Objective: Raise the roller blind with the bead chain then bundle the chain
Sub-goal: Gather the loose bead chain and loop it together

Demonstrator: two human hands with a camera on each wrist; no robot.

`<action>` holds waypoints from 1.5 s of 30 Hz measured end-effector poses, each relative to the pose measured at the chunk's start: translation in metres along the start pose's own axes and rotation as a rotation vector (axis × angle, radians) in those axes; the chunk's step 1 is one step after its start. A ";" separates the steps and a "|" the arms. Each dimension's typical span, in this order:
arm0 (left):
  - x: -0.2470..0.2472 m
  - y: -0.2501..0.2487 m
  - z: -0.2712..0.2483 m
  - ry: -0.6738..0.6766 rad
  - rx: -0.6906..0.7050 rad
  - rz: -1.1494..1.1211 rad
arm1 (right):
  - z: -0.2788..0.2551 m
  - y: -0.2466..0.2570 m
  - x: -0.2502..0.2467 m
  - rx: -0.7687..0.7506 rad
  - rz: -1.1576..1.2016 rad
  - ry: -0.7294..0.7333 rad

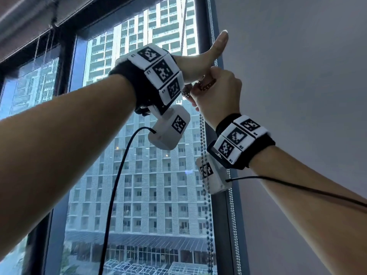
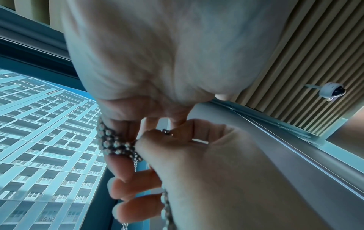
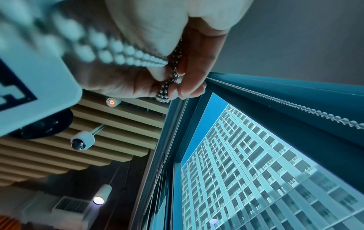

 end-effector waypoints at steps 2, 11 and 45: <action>0.000 0.000 0.002 -0.011 0.004 -0.028 | 0.000 -0.002 0.000 0.022 0.026 -0.011; 0.000 0.003 -0.001 -0.019 0.035 -0.106 | -0.008 -0.021 0.003 0.352 0.258 -0.010; 0.004 0.011 0.008 0.059 0.088 -0.189 | -0.025 -0.020 0.007 0.345 0.698 0.221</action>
Point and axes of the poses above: each hand's wrist, its own z-axis towards the middle knuckle, its own x-axis out of the palm, y = z × x, the point moved 7 cm from there along z, towards the middle knuckle, and after that the axes turned 7 degrees about -x, right-handed, at the moved point
